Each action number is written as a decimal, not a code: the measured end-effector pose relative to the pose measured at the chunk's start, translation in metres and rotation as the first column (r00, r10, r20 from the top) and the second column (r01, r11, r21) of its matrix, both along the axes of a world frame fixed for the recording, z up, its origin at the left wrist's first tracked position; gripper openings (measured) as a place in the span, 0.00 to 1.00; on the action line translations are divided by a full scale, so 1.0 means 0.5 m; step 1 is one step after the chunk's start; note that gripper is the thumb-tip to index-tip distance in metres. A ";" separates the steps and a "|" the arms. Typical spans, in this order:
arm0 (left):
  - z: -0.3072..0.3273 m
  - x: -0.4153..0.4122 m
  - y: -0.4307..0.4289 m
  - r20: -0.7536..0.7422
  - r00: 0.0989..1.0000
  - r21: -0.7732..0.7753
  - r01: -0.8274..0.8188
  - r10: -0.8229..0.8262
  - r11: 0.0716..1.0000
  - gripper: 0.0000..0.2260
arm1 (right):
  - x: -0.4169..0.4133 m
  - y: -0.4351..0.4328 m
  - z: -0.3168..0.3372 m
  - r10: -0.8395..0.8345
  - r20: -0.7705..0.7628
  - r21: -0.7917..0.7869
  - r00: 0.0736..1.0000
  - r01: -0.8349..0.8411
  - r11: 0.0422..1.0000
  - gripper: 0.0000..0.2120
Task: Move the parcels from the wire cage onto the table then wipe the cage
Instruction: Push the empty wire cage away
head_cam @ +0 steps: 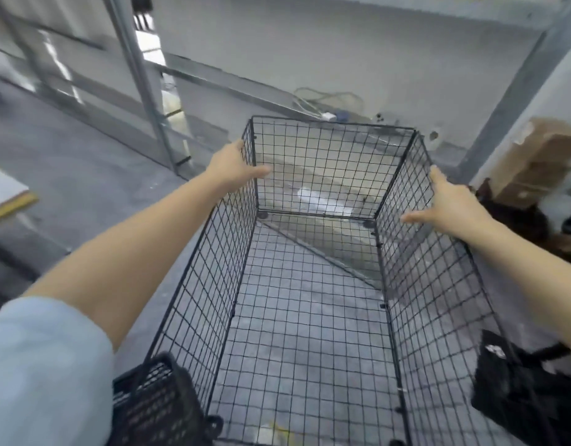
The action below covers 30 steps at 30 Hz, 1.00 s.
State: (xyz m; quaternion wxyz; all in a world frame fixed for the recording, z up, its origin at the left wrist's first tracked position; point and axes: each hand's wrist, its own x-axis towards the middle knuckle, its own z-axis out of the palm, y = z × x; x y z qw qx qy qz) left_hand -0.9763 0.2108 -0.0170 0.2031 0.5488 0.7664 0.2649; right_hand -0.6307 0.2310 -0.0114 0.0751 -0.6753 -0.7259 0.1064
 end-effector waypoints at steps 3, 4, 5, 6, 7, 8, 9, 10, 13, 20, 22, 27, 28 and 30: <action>-0.010 -0.072 -0.034 0.020 0.992 -0.004 -0.121 0.121 0.993 0.41 | -0.089 0.048 -0.003 0.123 -0.031 0.000 0.992 -0.123 0.992 0.52; -0.015 -0.094 -0.047 0.024 0.986 -0.009 -0.165 0.166 0.986 0.40 | -0.120 0.066 -0.006 0.162 -0.048 -0.001 0.986 -0.162 0.987 0.52; -0.021 -0.115 -0.060 0.028 0.976 -0.012 -0.217 0.217 0.976 0.40 | -0.150 0.084 -0.010 0.198 -0.060 -0.006 0.978 -0.199 0.980 0.52; -0.026 -0.132 -0.076 0.031 0.963 -0.009 -0.269 0.269 0.963 0.39 | -0.180 0.101 -0.017 0.241 -0.066 -0.014 0.968 -0.242 0.970 0.52; -0.032 -0.148 -0.093 0.038 0.947 -0.005 -0.320 0.320 0.947 0.38 | -0.210 0.117 -0.025 0.290 -0.065 -0.022 0.955 -0.291 0.956 0.51; -0.039 -0.164 -0.111 0.040 0.928 -0.001 -0.371 0.371 0.929 0.38 | -0.241 0.132 -0.032 0.345 -0.068 -0.025 0.936 -0.347 0.938 0.51; -0.044 -0.178 -0.131 0.037 0.906 -0.001 -0.422 0.422 0.907 0.39 | -0.272 0.144 -0.037 0.398 -0.066 -0.027 0.915 -0.400 0.916 0.50; -0.049 -0.189 -0.154 0.027 0.878 -0.008 -0.477 0.477 0.879 0.41 | -0.303 0.155 -0.042 0.448 -0.064 -0.023 0.892 -0.450 0.893 0.50; -0.055 -0.212 -0.233 0.005 0.784 -0.017 -0.621 0.621 0.784 0.41 | -0.388 0.175 -0.062 0.583 -0.082 -0.014 0.808 -0.586 0.810 0.50; -0.078 -0.238 -0.415 0.026 0.583 -0.013 -0.812 0.812 0.583 0.40 | -0.543 0.130 -0.124 0.763 -0.085 -0.038 0.641 -0.767 0.640 0.54; -0.087 -0.245 -0.467 0.016 0.534 -0.005 -0.845 0.845 0.534 0.40 | -0.580 0.104 -0.144 0.785 -0.115 -0.046 0.609 -0.792 0.608 0.55; -0.125 -0.283 -0.584 0.071 0.476 -0.063 -0.875 0.877 0.480 0.44 | -0.654 0.012 -0.192 0.822 -0.118 -0.076 0.558 -0.830 0.552 0.54; -0.132 -0.290 -0.605 0.079 0.468 -0.062 -0.879 0.880 0.473 0.44 | -0.667 -0.010 -0.199 0.822 -0.117 -0.092 0.557 -0.830 0.550 0.54; -0.147 -0.303 -0.647 0.092 0.458 -0.058 -0.884 0.884 0.464 0.42 | -0.690 -0.051 -0.219 0.822 -0.125 -0.120 0.556 -0.831 0.543 0.51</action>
